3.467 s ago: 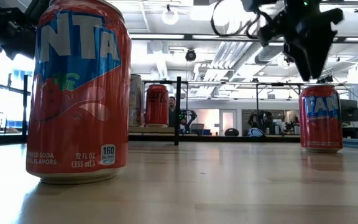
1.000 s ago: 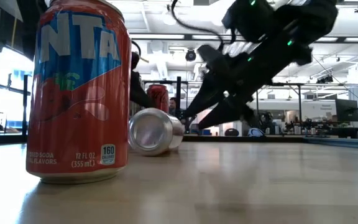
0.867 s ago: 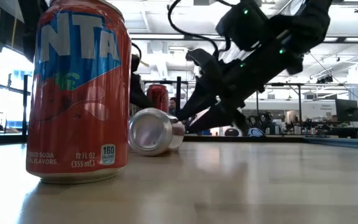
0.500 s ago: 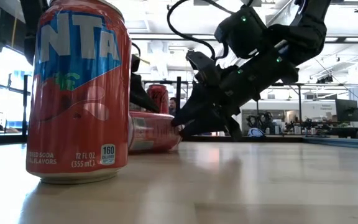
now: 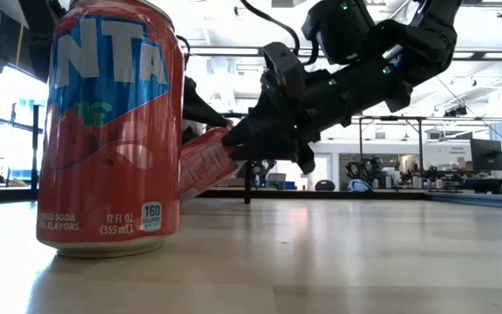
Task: Place canned beverage on shelf
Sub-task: Put the top red soda can on the shelf
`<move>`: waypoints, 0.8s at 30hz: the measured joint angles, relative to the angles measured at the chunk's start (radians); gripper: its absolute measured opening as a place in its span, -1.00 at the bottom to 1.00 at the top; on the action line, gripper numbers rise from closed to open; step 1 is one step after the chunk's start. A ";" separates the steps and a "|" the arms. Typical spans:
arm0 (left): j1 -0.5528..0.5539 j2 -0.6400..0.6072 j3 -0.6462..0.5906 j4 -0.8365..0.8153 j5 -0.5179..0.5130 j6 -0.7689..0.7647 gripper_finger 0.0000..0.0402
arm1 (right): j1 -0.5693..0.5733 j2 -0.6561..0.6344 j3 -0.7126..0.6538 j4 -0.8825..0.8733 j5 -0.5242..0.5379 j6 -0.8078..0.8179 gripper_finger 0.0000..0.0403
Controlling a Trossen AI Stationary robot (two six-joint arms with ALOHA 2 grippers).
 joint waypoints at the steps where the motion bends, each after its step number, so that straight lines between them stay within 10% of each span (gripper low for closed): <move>1: 0.000 -0.006 -0.005 0.000 0.000 0.005 0.07 | 0.000 -0.002 0.000 0.000 0.001 -0.012 -0.42; 24: -0.002 -0.128 -0.026 -0.119 0.022 0.180 -0.19 | -0.008 -0.036 0.227 -0.288 0.011 -0.363 -0.42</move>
